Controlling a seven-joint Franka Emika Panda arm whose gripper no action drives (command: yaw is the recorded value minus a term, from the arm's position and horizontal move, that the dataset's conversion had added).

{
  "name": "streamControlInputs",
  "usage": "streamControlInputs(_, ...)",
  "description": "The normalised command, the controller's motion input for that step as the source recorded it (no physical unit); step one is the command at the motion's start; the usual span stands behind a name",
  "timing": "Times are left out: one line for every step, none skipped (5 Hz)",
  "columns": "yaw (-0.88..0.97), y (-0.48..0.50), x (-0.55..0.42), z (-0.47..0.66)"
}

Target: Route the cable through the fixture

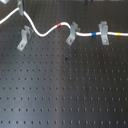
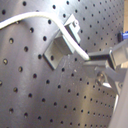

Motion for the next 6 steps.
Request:
streamControlInputs(0.24, 0.437, -0.038, 0.29)
streamControlInputs(0.23, 0.393, -0.001, 0.32)
streamControlInputs(0.19, 0.206, 0.001, 0.24)
streamControlInputs(0.0, 0.005, 0.0, 0.26)
streamControlInputs(0.0, 0.006, 0.001, 0.33)
streamControlInputs(0.0, 0.002, 0.003, 0.18)
